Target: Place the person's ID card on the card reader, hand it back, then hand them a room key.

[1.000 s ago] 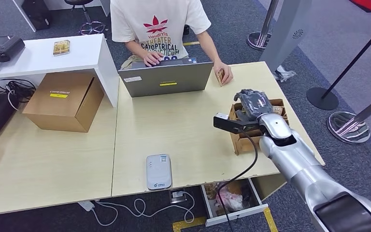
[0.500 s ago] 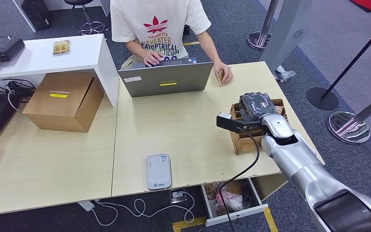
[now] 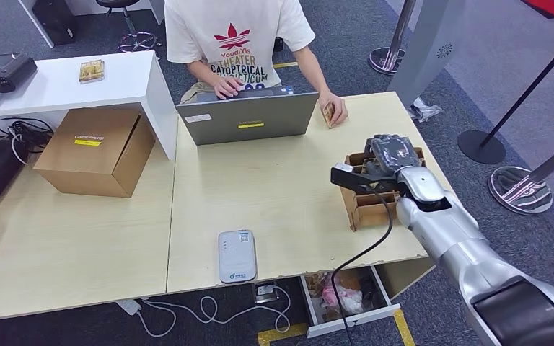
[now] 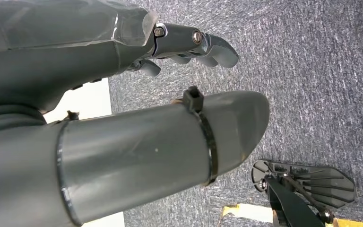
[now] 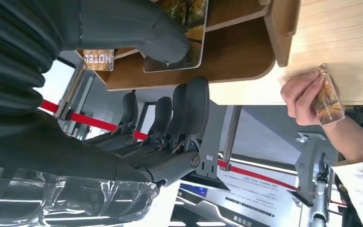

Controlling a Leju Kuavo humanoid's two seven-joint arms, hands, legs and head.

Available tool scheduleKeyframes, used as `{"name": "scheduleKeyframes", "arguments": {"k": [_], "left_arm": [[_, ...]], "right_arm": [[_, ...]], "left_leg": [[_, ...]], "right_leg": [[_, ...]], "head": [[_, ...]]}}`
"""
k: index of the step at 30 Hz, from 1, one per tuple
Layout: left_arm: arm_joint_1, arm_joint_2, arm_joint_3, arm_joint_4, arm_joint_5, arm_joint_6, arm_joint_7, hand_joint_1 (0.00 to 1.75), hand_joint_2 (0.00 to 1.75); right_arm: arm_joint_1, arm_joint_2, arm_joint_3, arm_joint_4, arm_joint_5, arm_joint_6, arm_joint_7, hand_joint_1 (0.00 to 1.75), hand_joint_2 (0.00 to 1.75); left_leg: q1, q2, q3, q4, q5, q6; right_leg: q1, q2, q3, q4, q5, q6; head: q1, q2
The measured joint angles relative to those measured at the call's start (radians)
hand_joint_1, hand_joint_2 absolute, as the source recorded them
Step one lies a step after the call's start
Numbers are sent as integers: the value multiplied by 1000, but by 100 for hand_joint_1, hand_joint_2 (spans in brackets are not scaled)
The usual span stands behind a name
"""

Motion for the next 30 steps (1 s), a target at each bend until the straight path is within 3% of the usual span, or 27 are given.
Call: {"name": "scheduleKeyframes", "arguments": {"k": [20,24,30], "left_arm": [[1,3,0,0,-5,-3,-4,0,0],[1,4,0,0,-6,-4,-6,0,0],[1,4,0,0,-9,-7,-7,0,0]], "right_arm": [[-1,-21,0,26,-3,-1,3,106,175],[-1,-26,0,27,-2,1,6,144,175],[0,-36,0,29,-6,1,12,157,175]], "left_leg": [[0,0,0,0,0,0],[0,0,0,0,0,0],[0,0,0,0,0,0]], "right_leg": [[0,0,0,0,0,0],[0,0,0,0,0,0],[0,0,0,0,0,0]], "head": [[0,0],[0,0],[0,0]]}}
